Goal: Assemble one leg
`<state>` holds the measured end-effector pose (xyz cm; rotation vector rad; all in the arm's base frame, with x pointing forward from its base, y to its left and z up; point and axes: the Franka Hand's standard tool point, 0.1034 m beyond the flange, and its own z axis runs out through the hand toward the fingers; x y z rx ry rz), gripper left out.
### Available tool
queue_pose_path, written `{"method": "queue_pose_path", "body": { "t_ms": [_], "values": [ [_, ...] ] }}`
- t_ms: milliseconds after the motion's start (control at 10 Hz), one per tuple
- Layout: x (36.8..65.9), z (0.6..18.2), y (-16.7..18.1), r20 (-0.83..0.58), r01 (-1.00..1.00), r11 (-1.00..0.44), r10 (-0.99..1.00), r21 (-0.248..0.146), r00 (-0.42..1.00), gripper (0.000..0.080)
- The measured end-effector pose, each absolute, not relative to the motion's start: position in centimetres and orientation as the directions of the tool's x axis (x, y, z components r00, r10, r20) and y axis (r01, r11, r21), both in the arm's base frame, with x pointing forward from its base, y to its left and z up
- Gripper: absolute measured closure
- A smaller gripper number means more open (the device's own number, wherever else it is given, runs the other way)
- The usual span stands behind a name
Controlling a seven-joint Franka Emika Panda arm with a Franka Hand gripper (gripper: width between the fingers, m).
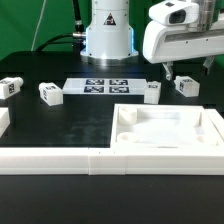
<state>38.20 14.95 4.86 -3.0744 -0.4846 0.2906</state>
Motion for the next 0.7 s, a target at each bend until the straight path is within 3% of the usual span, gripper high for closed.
{"method": "queue_pose_path", "body": {
  "t_ms": [300,700],
  "values": [
    [37.6,4.8,16.2,-0.415,0.307,-0.951,0.298,-0.045,0.860,0.0150],
    [35.2,4.3,17.3,-0.717,0.321,-0.946,0.255,-0.045,0.649,0.0150]
  ]
}}
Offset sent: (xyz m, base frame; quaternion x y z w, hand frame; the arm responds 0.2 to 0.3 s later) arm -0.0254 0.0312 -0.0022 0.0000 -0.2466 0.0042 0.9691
